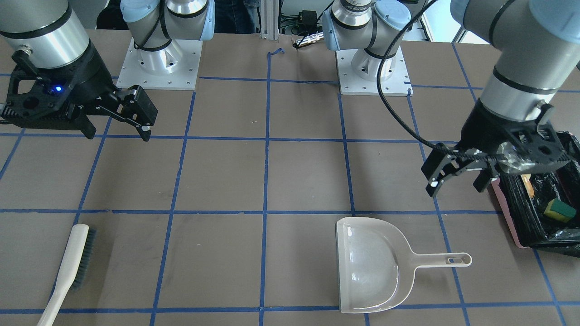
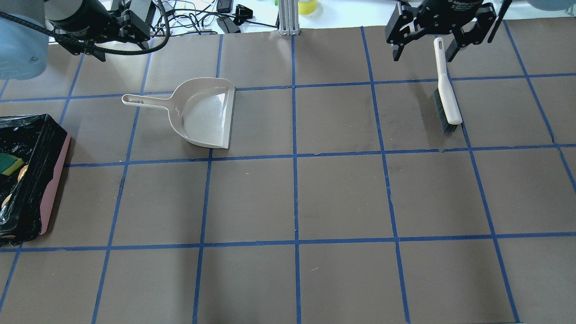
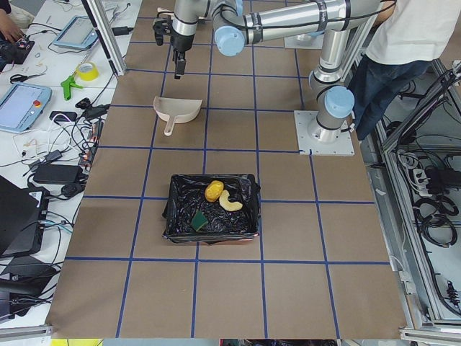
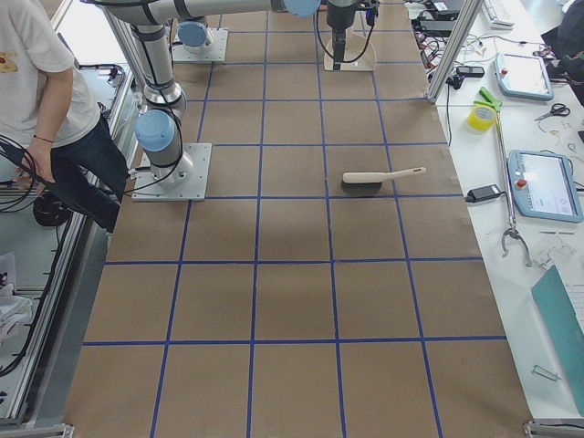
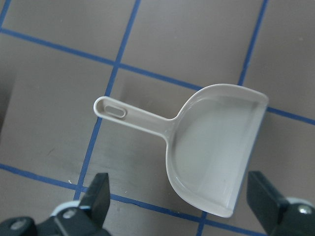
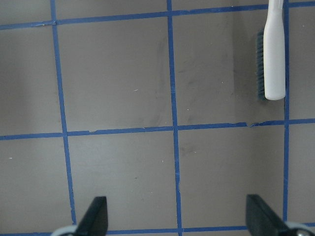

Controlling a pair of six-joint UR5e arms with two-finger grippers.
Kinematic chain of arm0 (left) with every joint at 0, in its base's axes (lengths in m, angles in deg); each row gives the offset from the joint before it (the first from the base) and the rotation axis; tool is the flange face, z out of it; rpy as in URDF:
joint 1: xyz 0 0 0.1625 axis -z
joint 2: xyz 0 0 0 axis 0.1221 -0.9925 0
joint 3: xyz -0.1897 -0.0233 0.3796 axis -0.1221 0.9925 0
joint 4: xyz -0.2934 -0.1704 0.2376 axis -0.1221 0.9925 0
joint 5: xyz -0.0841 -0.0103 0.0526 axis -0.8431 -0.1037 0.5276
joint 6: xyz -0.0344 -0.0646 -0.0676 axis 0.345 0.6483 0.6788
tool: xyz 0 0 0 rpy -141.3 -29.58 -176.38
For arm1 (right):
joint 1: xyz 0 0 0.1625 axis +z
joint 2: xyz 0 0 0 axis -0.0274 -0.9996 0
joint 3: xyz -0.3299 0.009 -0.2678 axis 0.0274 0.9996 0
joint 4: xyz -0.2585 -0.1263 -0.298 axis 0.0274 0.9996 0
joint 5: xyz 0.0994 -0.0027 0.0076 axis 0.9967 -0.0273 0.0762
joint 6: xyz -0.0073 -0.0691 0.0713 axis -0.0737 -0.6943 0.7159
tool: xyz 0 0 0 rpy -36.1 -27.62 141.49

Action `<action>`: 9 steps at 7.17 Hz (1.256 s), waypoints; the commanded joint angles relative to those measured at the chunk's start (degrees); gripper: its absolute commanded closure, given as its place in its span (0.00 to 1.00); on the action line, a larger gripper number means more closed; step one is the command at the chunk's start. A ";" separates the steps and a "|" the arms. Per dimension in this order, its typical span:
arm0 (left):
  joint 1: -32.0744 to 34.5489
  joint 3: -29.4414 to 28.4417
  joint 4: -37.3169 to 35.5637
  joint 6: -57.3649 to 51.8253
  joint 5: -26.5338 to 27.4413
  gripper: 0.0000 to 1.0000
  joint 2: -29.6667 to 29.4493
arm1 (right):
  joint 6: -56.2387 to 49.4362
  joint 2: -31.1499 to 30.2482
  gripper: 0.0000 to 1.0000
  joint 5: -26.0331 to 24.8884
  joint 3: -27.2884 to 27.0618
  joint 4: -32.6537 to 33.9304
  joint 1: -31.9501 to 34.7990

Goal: Sweep and dump trash into bin

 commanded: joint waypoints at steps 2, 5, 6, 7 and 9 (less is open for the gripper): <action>1.34 2.69 11.49 -4.54 2.12 0.00 3.31 | 0.00 0.01 0.00 0.00 0.00 -0.01 0.00; 6.42 2.88 9.14 -3.49 5.91 0.00 2.70 | 0.00 0.01 0.00 0.00 0.00 -0.01 0.00; 7.49 3.13 9.12 -3.40 5.81 0.00 3.39 | 0.00 0.01 0.00 0.00 0.00 -0.01 0.00; 7.59 2.70 9.73 -3.66 5.90 0.00 4.79 | 0.00 0.01 0.00 0.00 0.00 -0.01 0.00; 6.89 1.56 11.48 -4.45 5.81 0.00 6.91 | 0.00 0.01 0.00 0.00 0.00 0.07 0.00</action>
